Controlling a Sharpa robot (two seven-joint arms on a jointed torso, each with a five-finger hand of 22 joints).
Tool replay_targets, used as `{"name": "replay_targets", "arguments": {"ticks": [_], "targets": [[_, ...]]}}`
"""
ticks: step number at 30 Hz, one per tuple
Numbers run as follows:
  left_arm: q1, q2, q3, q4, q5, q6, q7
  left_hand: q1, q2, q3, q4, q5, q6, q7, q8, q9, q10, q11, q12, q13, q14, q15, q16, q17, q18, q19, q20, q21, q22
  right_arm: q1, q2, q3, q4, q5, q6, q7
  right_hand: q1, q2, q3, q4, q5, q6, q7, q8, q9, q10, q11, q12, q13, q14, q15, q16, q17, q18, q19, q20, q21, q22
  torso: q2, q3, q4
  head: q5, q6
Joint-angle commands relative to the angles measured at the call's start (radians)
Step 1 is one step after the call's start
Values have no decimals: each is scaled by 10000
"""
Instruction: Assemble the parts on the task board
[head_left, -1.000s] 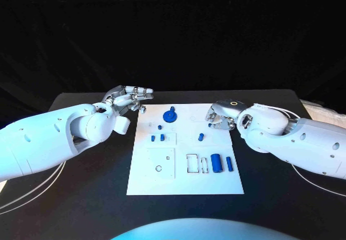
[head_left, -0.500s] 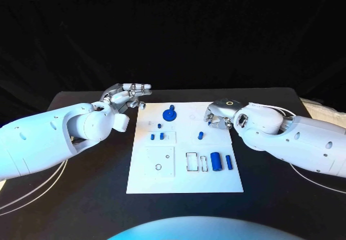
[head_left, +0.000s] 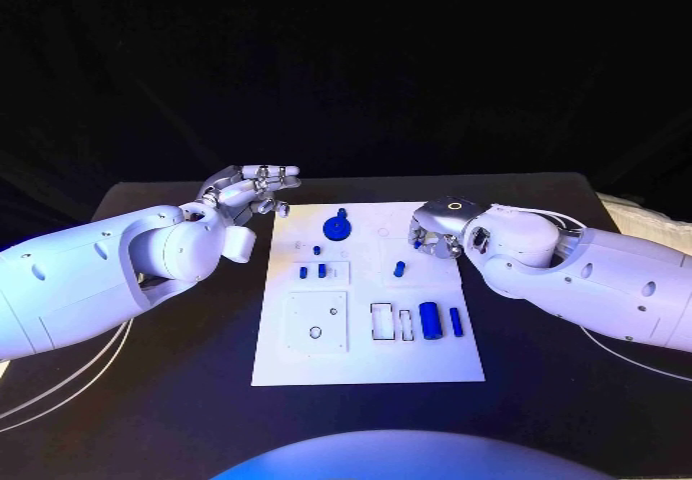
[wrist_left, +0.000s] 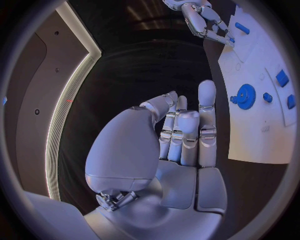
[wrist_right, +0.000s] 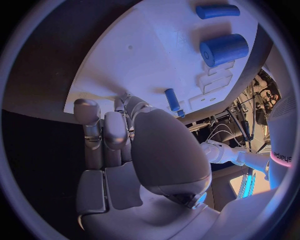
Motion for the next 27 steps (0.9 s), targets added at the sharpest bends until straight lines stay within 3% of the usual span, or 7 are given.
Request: {"name": "replay_targets", "arguments": {"ticks": [1, 15, 20, 27], "targets": [[3, 5, 7, 38, 68, 86, 51, -80, 44, -42, -4, 15, -33, 28, 16, -13, -53, 0, 68, 15, -100, -3, -41, -26, 151, -77, -10, -52, -16, -106, 18, -75, -66, -331, 740, -202, -190, -49, 99, -10, -61, -14, 15, -44, -19, -56, 36, -65, -49, 206, 40, -28, -23, 48, 48, -33, -62, -24, -2, 4, -1, -21, -8], [4, -4, 8, 60, 6, 135, -59, -87, 57, -69, -25, 19, -106, 54, 1, -24, -137, 26, 89, 10, -163, 18, -87, -122, 168, -140, 1, -238, -110, -156, 84, -80, -78, -81, 904, -51, -510, -1, 456, -134, -269, 268, -50, 67, 43, 227, -19, 50, -110, 272, 51, 107, 62, 21, 139, -27, -6, 72, 7, 1, 0, -49, -60], [4, -5, 8, 64, -16, 128, -81, -76, 69, -66, -36, 22, -116, 56, 1, -24, -149, 28, 98, 11, -178, 20, -98, -147, 173, -154, 2, -277, -130, -175, 72, -80, -101, 67, 105, -82, -610, 252, 733, -314, -586, 640, -47, 213, 166, 742, -37, 185, -54, 456, 42, 615, 462, -98, 508, -32, 505, 727, -9, -3, 0, -50, -76], [4, -2, 8, 48, -25, 130, -95, -64, 77, -64, -46, 25, -123, 59, 2, -24, -158, 29, 106, 11, -185, 21, -100, -153, 174, -158, 3, -283, -133, -180, -43, -53, 81, 388, -894, -245, -707, 255, 871, -461, -601, 703, -20, 219, 224, 887, -27, 152, -58, 494, 28, 799, 609, -145, 661, -39, 732, 1005, -10, 1, 7, -40, -62]]}}
